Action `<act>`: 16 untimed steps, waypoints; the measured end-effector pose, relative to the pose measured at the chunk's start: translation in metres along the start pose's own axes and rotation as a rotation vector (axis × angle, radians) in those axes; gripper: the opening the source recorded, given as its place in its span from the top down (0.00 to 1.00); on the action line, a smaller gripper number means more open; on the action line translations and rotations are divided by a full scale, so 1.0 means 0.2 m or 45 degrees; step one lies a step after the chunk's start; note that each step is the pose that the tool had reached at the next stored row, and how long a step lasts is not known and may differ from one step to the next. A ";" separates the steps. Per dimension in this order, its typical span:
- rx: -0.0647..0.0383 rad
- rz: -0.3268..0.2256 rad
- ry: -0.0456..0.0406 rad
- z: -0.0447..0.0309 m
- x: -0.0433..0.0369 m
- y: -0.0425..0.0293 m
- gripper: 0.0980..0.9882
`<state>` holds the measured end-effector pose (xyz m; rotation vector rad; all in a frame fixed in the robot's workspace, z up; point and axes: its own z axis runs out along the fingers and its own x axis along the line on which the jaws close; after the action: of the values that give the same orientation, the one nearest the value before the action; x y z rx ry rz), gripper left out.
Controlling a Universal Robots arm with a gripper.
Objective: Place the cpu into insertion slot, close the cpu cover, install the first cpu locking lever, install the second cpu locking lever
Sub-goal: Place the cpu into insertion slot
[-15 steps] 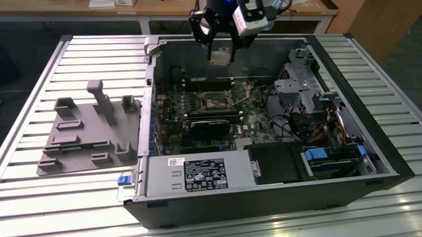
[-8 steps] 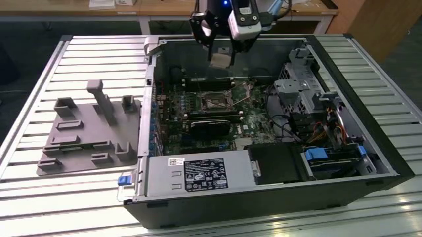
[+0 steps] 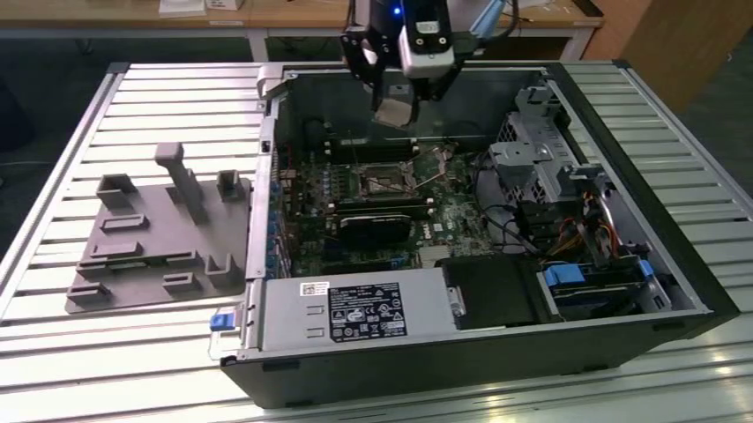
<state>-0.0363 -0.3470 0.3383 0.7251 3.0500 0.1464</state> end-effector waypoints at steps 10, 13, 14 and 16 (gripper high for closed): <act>-0.004 0.230 -0.021 0.031 -0.001 -0.003 0.51; -0.006 0.299 -0.027 0.038 -0.001 -0.003 0.51; -0.006 0.321 -0.030 0.040 -0.001 -0.004 0.51; -0.007 0.363 -0.033 0.042 -0.001 -0.004 0.51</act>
<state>-0.0363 -0.3470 0.3298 1.1485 2.9028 0.1435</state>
